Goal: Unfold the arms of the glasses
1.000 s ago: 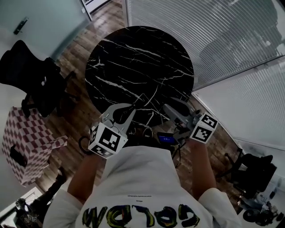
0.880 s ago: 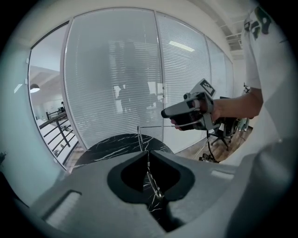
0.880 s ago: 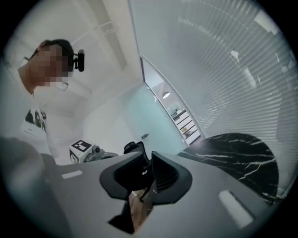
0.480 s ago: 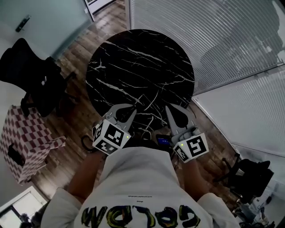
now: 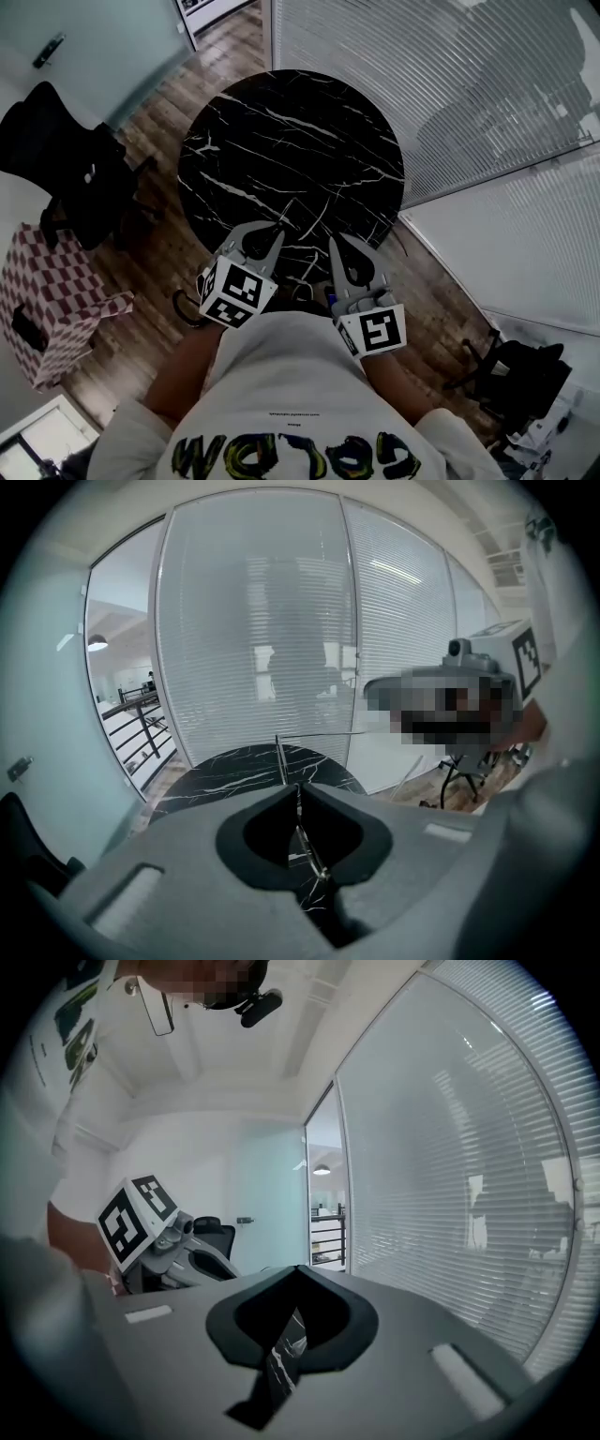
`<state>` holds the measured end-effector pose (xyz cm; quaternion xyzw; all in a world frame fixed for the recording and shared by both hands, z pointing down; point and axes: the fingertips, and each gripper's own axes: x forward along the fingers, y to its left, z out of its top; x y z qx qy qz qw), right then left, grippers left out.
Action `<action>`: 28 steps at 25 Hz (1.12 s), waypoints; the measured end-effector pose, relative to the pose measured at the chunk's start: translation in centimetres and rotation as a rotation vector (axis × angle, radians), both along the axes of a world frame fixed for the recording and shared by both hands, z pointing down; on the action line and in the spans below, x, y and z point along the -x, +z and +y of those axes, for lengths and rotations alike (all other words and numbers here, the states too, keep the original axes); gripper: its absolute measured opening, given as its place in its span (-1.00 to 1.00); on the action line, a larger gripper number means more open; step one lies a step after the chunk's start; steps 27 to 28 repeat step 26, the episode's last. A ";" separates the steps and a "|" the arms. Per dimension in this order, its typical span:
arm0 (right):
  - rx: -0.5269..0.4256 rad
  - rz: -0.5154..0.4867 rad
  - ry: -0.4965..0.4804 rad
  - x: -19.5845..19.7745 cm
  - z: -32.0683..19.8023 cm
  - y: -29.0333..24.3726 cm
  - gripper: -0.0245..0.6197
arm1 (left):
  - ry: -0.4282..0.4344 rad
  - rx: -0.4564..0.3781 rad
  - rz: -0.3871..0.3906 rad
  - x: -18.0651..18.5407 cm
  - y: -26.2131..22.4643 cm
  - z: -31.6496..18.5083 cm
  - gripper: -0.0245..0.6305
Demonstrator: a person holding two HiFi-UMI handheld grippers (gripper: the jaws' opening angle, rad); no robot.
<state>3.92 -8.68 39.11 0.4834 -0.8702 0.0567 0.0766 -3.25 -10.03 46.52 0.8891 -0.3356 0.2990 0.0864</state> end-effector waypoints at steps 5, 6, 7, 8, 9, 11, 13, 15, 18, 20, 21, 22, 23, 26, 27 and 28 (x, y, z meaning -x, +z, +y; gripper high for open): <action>0.023 -0.018 -0.001 0.1 0.1 0.6 -0.92 | -0.032 0.016 -0.004 0.1 0.3 -0.1 -0.89; 0.024 -0.017 0.001 0.1 0.1 0.6 -0.92 | -0.032 0.019 -0.004 0.1 0.3 0.0 -0.89; 0.025 -0.016 0.003 0.1 0.1 0.7 -0.92 | -0.031 0.020 -0.004 0.2 0.3 0.0 -0.89; 0.027 -0.015 0.005 0.1 0.1 0.7 -0.92 | -0.031 0.020 -0.004 0.2 0.3 0.1 -0.89; 0.028 -0.014 0.006 0.0 0.1 0.7 -0.92 | -0.032 0.020 -0.004 0.2 0.3 0.1 -0.89; 0.029 -0.017 0.007 0.0 0.0 0.8 -0.92 | -0.038 0.020 -0.002 0.3 0.3 0.1 -0.89; 0.028 -0.022 0.008 -0.1 0.0 0.7 -0.92 | -0.045 0.023 0.001 0.4 0.3 0.1 -0.89; 0.028 -0.024 0.007 0.0 0.1 0.6 -0.92 | -0.047 0.026 0.002 0.5 0.3 0.2 -0.89; 0.031 -0.029 0.001 0.0 -0.1 0.5 -0.92 | -0.048 0.026 0.000 0.5 0.3 0.1 -0.89; 0.033 -0.029 -0.001 -0.1 -0.2 0.6 -0.92 | -0.048 0.024 -0.001 0.5 0.3 0.1 -0.89; 0.033 -0.030 -0.001 -0.1 -0.2 0.6 -0.92 | -0.049 0.024 -0.001 0.5 0.3 0.0 -0.89; 0.033 -0.030 -0.001 -0.1 -0.2 0.6 -0.92 | -0.050 0.024 0.000 0.5 0.3 0.0 -0.89; 0.033 -0.031 0.000 -0.2 -0.2 0.6 -0.92 | -0.050 0.024 0.000 0.5 0.3 0.0 -0.88; 0.037 -0.037 -0.001 -0.2 -0.2 0.7 -0.92 | -0.051 0.025 0.001 0.5 0.4 0.1 -0.89; 0.037 -0.037 -0.001 -0.2 -0.2 0.7 -0.92 | -0.051 0.025 0.001 0.5 0.4 0.1 -0.89; 0.037 -0.037 -0.001 -0.2 -0.2 0.7 -0.92 | -0.051 0.025 0.001 0.5 0.4 0.1 -0.89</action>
